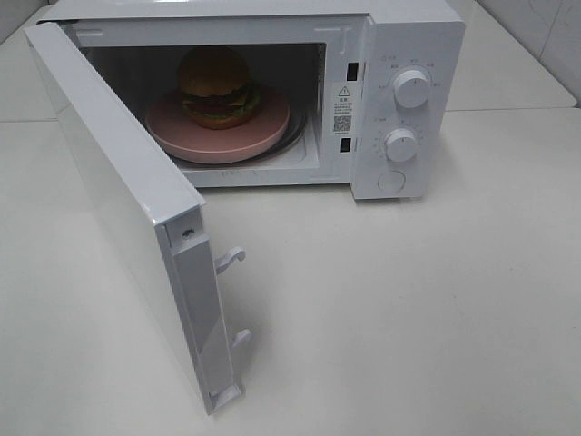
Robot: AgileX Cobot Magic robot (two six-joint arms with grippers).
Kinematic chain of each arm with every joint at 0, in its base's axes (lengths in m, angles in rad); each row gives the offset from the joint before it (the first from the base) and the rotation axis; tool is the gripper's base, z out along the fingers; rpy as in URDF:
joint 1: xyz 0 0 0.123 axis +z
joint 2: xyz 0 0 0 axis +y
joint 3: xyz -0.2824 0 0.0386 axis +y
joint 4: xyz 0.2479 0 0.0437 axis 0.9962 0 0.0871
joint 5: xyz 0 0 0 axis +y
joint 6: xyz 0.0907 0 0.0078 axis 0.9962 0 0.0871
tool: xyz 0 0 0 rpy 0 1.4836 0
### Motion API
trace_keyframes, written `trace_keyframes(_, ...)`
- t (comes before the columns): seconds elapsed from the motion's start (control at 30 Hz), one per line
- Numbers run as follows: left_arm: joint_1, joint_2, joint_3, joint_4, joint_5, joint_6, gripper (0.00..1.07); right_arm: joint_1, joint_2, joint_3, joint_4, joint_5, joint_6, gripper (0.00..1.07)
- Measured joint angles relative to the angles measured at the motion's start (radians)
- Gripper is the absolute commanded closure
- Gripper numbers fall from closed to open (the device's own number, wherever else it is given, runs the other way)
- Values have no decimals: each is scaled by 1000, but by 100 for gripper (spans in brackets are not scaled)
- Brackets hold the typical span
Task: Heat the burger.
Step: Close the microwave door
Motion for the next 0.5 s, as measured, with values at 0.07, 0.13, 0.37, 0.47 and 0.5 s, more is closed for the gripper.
trace_keyframes(0.07, 0, 0, 0, 0, 0, 0, 4, 0, 0, 0, 0, 0, 0, 32)
trace_keyframes(0.13, 0, 0, 0, 0, 0, 0, 4, 0, 0, 0, 0, 0, 0, 32)
trace_keyframes(0.37, 0, 0, 0, -9, 0, 0, 4, 0, 0, 0, 0, 0, 0, 32)
trace_keyframes(0.47, 0, 0, -5, -11, -1, 0, 4, 0, 0, 0, 0, 0, 0, 32)
trace_keyframes(0.5, 0, 0, -13, -11, -6, 0, 4, 0, 0, 0, 0, 0, 0, 32)
